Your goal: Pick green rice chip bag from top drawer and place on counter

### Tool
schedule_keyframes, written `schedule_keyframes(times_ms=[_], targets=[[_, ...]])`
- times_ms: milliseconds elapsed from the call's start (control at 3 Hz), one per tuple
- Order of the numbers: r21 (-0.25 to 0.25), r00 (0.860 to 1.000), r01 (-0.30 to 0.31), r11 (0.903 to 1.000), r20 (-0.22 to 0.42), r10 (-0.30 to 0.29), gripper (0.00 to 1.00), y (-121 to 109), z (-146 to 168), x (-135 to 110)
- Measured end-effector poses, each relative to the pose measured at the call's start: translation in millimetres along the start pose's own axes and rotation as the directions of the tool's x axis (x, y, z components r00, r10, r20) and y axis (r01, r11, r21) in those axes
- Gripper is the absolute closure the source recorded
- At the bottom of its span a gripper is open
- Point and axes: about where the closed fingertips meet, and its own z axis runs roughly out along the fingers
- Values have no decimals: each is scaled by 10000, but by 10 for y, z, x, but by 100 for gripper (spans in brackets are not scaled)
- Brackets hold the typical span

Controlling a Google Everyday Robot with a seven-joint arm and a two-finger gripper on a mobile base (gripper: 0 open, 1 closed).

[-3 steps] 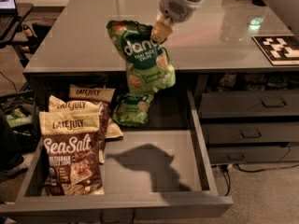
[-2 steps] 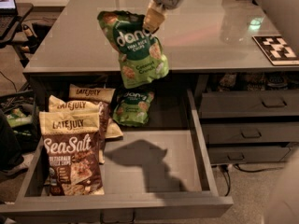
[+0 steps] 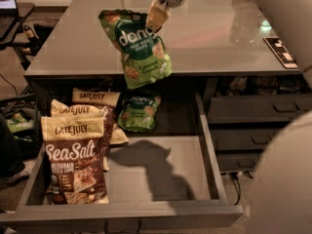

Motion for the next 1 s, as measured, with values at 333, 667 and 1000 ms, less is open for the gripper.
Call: schedule_keyframes(times_ms=[333,667,1000], targets=[[-329,9988,487,9983,-79,-490,100,-229,214,-126],[-470,9955,880,9950,-321,-895,100,-423,352,-220],[-230,9921,1133,9933,-516,-1143,100,-612,387,-276]])
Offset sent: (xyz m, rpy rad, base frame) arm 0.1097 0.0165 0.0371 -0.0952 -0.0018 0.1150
